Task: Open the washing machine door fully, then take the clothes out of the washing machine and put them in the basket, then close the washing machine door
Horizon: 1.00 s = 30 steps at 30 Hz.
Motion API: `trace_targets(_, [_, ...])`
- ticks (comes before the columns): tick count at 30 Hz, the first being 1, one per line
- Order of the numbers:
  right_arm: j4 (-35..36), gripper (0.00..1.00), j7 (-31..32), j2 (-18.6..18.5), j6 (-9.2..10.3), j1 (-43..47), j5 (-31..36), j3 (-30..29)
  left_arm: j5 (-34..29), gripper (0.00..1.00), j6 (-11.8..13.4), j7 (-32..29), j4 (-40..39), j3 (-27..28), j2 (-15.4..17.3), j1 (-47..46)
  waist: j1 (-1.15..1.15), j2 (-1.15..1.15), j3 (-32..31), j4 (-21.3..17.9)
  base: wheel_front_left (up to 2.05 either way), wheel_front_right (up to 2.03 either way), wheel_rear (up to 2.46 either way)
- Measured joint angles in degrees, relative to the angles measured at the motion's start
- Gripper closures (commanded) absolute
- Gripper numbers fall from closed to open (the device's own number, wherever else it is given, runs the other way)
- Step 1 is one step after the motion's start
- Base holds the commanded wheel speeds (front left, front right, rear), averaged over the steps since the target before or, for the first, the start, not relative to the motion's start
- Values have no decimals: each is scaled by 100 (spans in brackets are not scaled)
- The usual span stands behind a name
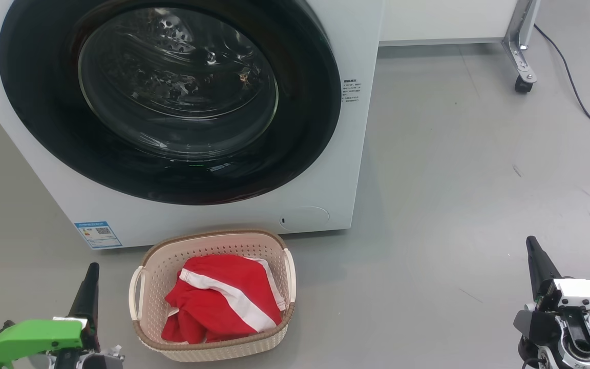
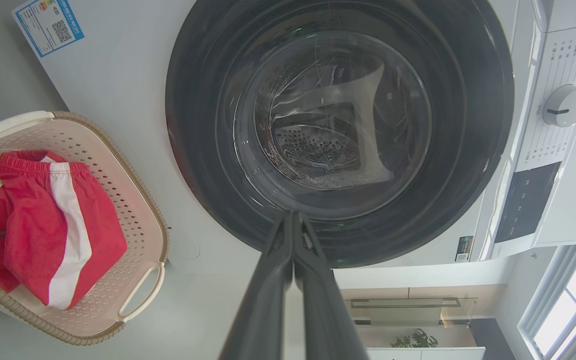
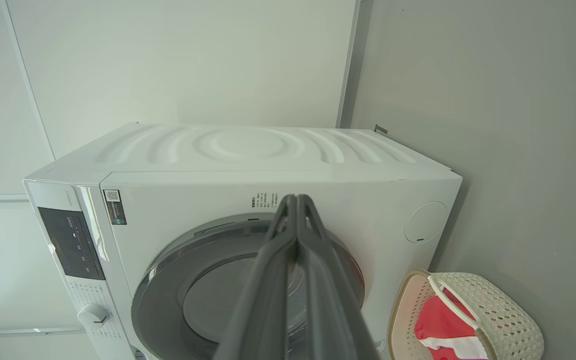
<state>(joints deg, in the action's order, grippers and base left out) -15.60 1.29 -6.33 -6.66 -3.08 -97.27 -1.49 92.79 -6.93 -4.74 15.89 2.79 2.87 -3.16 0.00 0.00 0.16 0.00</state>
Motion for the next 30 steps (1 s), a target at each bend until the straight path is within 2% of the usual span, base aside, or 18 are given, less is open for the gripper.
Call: trace_targets(30, [-22, 100, 16, 8, -30, -3, 0, -21, 0, 100, 0, -8, -4, 13, 0, -1, 0, 0, 0, -1, 0, 0, 0])
